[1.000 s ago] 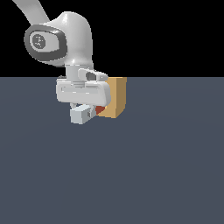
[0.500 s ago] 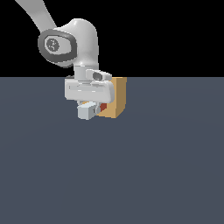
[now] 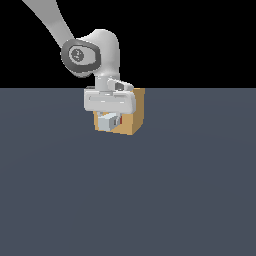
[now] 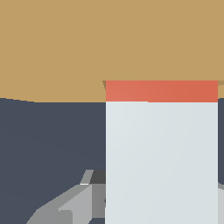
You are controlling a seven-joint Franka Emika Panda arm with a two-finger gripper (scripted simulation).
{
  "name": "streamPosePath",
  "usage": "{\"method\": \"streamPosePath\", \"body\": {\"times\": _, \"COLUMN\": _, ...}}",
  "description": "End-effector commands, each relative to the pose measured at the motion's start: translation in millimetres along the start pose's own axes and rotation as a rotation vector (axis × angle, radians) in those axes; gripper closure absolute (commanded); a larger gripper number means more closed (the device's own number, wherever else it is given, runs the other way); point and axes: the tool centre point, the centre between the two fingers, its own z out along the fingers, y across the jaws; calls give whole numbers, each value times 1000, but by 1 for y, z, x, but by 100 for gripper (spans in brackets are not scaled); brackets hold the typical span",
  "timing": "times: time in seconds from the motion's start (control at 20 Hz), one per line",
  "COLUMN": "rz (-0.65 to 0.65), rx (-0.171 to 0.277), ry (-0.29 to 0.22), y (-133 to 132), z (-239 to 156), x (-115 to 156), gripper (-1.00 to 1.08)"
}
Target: Insert the peg into the horizontal hole in a box.
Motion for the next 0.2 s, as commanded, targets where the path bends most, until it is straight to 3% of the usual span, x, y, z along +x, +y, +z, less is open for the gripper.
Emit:
{"method": "streamPosePath", "body": {"times": 0.0, "rz": -1, "rx": -5, "ry": 4, "y": 2, "z": -2, "x": 8, "gripper": 108}}
{"method": "streamPosePath", "body": {"times": 0.15, "rz": -1, "rx": -5, "ry": 4, "y": 3, "z": -2, "x": 9, "gripper": 108}}
